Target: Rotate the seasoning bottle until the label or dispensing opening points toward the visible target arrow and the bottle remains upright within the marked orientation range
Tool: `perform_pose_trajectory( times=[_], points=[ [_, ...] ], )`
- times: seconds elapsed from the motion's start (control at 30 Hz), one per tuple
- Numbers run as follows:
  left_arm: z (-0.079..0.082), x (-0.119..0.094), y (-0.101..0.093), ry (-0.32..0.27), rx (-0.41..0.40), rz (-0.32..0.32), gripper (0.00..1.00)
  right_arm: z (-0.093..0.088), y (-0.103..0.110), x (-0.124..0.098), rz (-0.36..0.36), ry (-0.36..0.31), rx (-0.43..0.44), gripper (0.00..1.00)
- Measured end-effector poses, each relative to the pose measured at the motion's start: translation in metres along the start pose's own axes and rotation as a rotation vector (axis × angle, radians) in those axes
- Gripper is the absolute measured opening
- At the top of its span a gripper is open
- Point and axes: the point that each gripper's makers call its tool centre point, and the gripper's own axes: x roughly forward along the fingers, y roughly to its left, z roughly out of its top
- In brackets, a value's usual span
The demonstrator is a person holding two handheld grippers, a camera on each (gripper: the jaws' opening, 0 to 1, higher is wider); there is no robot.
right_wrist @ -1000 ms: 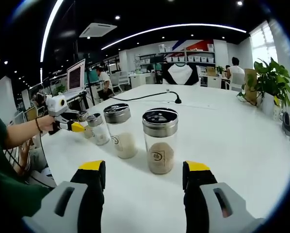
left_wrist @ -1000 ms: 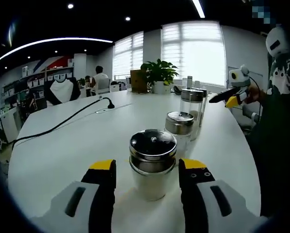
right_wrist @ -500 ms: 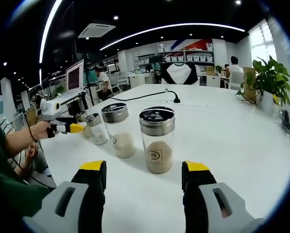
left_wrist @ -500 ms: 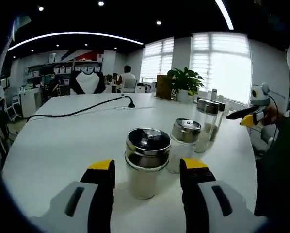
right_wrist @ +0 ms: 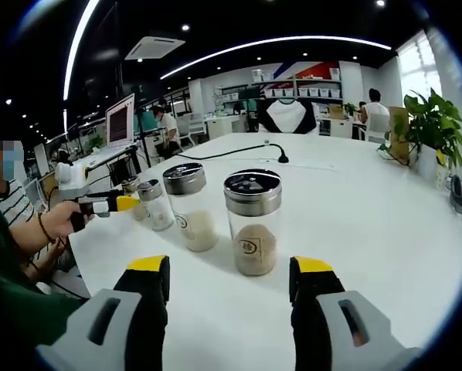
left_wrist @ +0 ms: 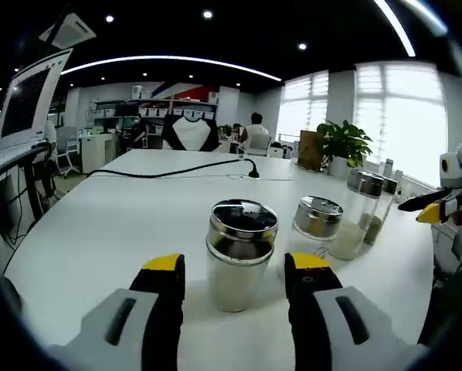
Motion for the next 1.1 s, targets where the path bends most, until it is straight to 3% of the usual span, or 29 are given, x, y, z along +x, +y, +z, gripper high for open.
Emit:
perform_pose_trajectory(
  times=[0.17,0.37,0.6,1.1],
  points=[
    [0.0057,0.0012,0.0044,-0.032,-0.037,0.063,0.54,-0.0001,0.0010,0.0001,0.001,0.000,0.001,0.63],
    [-0.0016,0.0072,-0.0001,-0.008,-0.040,0.093,0.48,-0.0003,0.0020,0.0004,0.005,0.002,-0.002,0.63],
    [-0.0016,0.0079,0.0015,0.014,0.011,0.102,0.37,-0.0020,-0.0009,0.0001,-0.004,0.007,0.001,0.62],
    [-0.0022,0.0078,0.0014,0.011,0.045,0.094,0.35,-0.0031,0.0012,0.0013,0.001,0.011,0.001,0.62]
  ],
)
